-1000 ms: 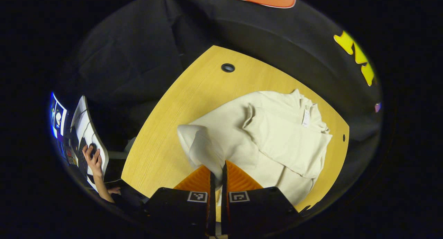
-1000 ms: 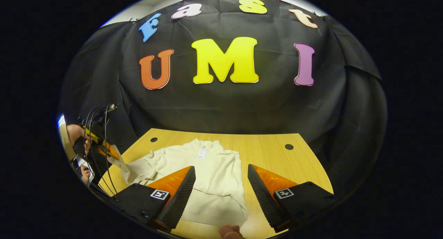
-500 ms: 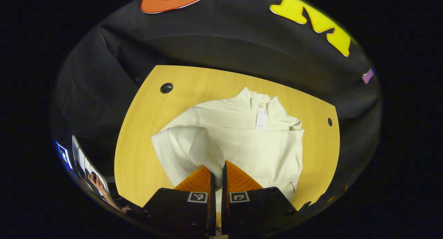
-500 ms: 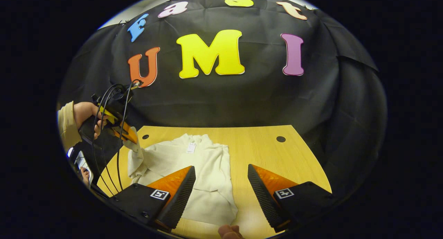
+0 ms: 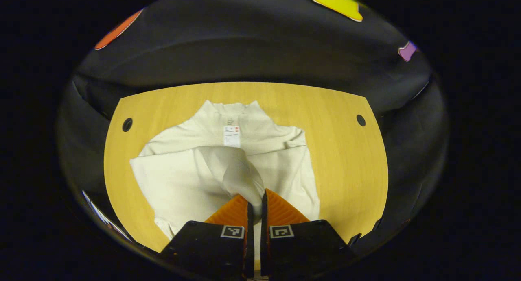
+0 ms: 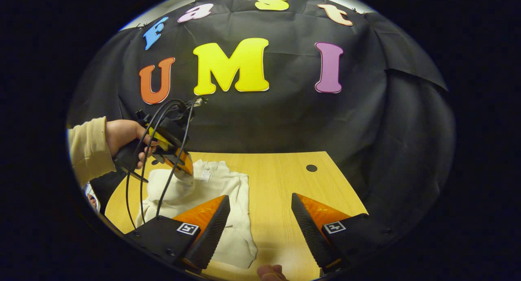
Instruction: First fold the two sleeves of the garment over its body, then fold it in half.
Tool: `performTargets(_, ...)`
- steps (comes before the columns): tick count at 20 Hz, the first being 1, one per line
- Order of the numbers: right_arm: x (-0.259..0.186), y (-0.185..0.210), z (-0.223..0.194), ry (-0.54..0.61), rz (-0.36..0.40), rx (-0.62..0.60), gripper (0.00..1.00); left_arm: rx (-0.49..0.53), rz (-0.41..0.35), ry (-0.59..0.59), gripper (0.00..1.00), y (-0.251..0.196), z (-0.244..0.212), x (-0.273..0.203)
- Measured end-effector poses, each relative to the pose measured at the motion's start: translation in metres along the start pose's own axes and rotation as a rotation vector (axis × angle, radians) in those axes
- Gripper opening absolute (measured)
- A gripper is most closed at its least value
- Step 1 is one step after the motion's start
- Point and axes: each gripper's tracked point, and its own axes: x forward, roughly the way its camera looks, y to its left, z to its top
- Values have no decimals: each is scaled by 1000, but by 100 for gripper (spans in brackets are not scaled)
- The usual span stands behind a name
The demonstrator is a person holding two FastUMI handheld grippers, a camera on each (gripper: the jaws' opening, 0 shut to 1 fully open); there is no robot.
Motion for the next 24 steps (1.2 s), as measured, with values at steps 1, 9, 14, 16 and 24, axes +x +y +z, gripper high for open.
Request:
performTargets(1,-5,-2,10,-41,1,7,94,17,-14,-1,9,-17,8,6)
performTargets(9,-46,6,61,-298,32,-94,94,65,-45,56,9,-100,-13,56)
performTargets(14,-55,-2,69,-351,20,-98,94,16,-127,67,12,-134,33,53)
performTargets(16,-56,-6,70,-358,11,-90,94,-2,-144,64,25,-138,32,51)
performTargets(24,-59,-12,76,-370,-13,-71,94,-12,-96,-23,83,-119,46,30)
